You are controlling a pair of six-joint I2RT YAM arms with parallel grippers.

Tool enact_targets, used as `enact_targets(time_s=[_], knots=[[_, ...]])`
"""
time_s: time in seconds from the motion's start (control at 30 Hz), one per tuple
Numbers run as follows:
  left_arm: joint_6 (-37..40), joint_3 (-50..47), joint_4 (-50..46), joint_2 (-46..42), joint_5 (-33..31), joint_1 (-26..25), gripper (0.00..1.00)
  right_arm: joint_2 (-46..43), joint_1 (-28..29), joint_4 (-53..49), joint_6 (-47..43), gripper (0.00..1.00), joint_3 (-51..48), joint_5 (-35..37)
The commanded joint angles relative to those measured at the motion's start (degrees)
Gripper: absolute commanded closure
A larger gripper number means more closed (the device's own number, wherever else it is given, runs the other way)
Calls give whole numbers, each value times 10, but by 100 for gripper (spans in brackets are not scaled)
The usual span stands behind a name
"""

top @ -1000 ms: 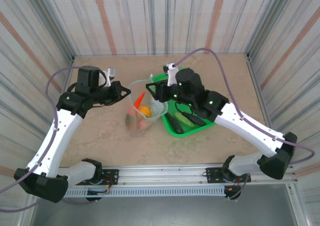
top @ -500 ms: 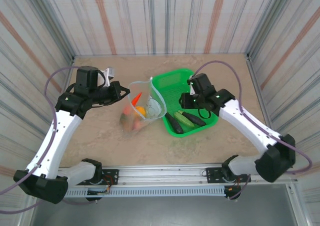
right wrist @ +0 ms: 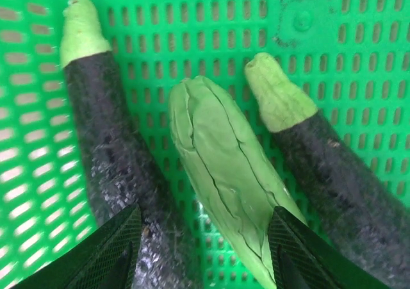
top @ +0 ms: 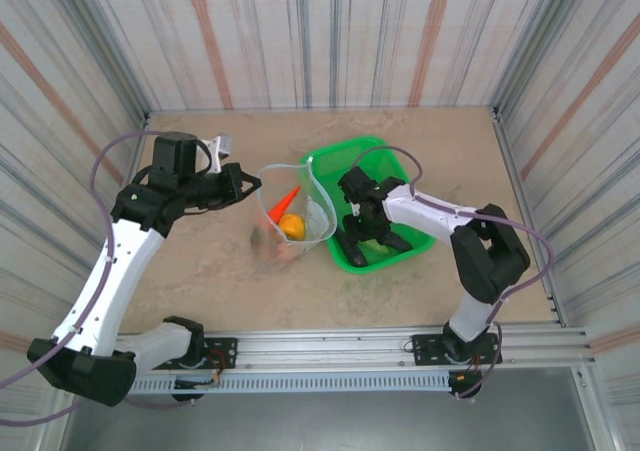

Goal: Place the food in the zip-top bag and seal the zipper

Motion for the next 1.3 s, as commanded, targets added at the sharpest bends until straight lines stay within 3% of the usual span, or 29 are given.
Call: enact_targets(time_s=[0.0, 0.4, 0.57, 0.8, 1.0, 1.27], knots=[[16, 1, -8, 3, 18, 5, 100, 31, 7, -8, -28, 44, 19, 47], [14, 4, -9, 6, 17, 5, 100, 67, -1, 33, -38, 53, 32, 64], [13, 6, -12, 5, 16, 4, 100, 1, -1, 49, -38, 64, 22, 64], [6, 8, -9, 6, 17, 4, 100, -130, -16, 52, -21, 67, 16, 52], [-7, 4, 3, 6, 26, 5, 100, -249, -14, 77, -1, 67, 39, -1], [-15, -3, 8, 4, 26, 5, 100, -310, 54, 159, 25, 66, 80, -29]])
